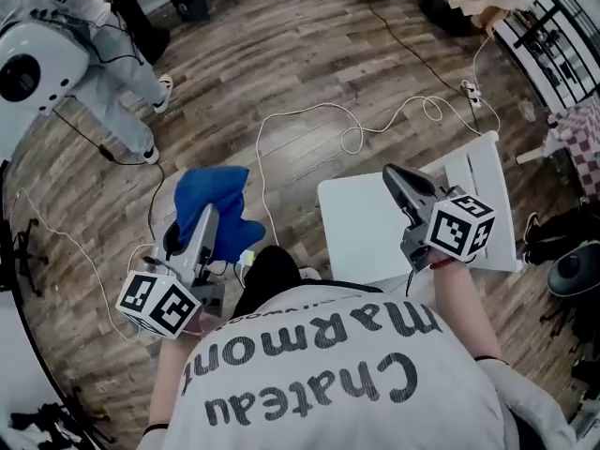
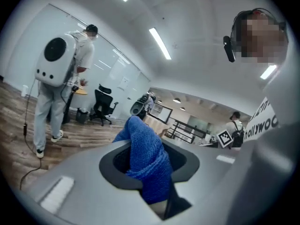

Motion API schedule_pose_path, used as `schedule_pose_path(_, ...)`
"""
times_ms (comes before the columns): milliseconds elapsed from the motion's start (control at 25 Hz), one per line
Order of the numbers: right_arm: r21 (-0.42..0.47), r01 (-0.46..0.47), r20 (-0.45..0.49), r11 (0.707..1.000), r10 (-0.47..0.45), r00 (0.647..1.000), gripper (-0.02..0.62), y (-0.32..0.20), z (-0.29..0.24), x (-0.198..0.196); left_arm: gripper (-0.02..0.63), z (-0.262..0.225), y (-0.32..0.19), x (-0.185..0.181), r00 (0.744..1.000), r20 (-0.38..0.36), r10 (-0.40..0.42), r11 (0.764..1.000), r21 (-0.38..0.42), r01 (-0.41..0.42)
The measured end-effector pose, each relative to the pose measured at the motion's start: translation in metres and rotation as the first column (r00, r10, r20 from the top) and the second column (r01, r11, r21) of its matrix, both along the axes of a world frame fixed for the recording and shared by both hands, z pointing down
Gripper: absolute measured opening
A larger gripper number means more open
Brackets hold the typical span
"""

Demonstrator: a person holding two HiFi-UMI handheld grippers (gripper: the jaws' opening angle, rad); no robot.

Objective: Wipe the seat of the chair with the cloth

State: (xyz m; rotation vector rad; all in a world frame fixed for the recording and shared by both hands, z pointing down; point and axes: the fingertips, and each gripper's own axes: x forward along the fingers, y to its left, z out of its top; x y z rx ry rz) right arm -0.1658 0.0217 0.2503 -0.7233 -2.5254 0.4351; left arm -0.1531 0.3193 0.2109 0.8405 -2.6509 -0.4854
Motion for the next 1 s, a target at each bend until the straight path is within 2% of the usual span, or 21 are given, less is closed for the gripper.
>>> schedule_pose_path(120, -0.01, -0.2, -0.03, 0.98, 0.2, 0.979, 0.015, -0.044, 0.007, 0.023, 0.117, -0.001, -0.047, -0.04, 0.978, -0.015, 0.206, 0.978, 0.012, -0.206)
schedule_pose_path(280, 0.011, -0.332, -0.062, 0.943, 0.332, 0.941, 0.015, -0.088, 0.022, 0.02, 0.117, 0.015, -0.095, -0.092, 0.947, -0.023, 0.322, 0.946, 0.049, -0.321)
schedule_pose_path(360, 0.033, -0.435, -0.078, 0.9, 0.436, 0.896, 0.015, -0.108, 0.025, 0.033, 0.117, 0.029, -0.128, -0.112, 0.904, -0.051, 0.425, 0.905, 0.052, -0.422)
schedule_pose_path(440, 0.053, -0.562, -0.094, 0.825, 0.565, 0.82, 0.015, -0.132, 0.021, 0.055, 0.117, 0.033, -0.172, -0.126, 0.827, -0.095, 0.554, 0.833, 0.083, -0.548)
schedule_pose_path(520, 0.058, -0.661, -0.101, 0.748, 0.663, 0.742, 0.015, -0.15, 0.015, 0.066, 0.117, 0.021, -0.215, -0.135, 0.731, -0.082, 0.677, 0.735, 0.096, -0.671)
schedule_pose_path(600, 0.066, -0.722, -0.095, 0.688, 0.725, 0.682, 0.015, -0.158, 0.011, 0.065, 0.117, 0.005, -0.244, -0.144, 0.637, -0.041, 0.77, 0.638, 0.072, -0.767)
schedule_pose_path(760, 0.095, -0.822, -0.053, 0.561, 0.828, 0.559, 0.015, -0.157, 0.001, 0.064, 0.117, -0.004, -0.281, -0.163, 0.469, -0.04, 0.882, 0.471, 0.052, -0.881)
schedule_pose_path(880, 0.111, -0.874, -0.045, 0.473, 0.881, 0.471, 0.015, -0.161, -0.003, 0.076, 0.117, -0.006, -0.309, -0.168, 0.374, -0.051, 0.926, 0.376, 0.054, -0.925)
schedule_pose_path(920, 0.108, -0.892, -0.046, 0.439, 0.899, 0.436, 0.015, -0.162, -0.003, 0.082, 0.117, -0.005, -0.319, -0.166, 0.34, -0.055, 0.939, 0.342, 0.056, -0.938)
schedule_pose_path(1000, 0.089, -0.931, -0.051, 0.353, 0.935, 0.35, 0.015, -0.158, -0.003, 0.1, 0.117, -0.001, -0.34, -0.157, 0.248, -0.068, 0.966, 0.251, 0.056, -0.966)
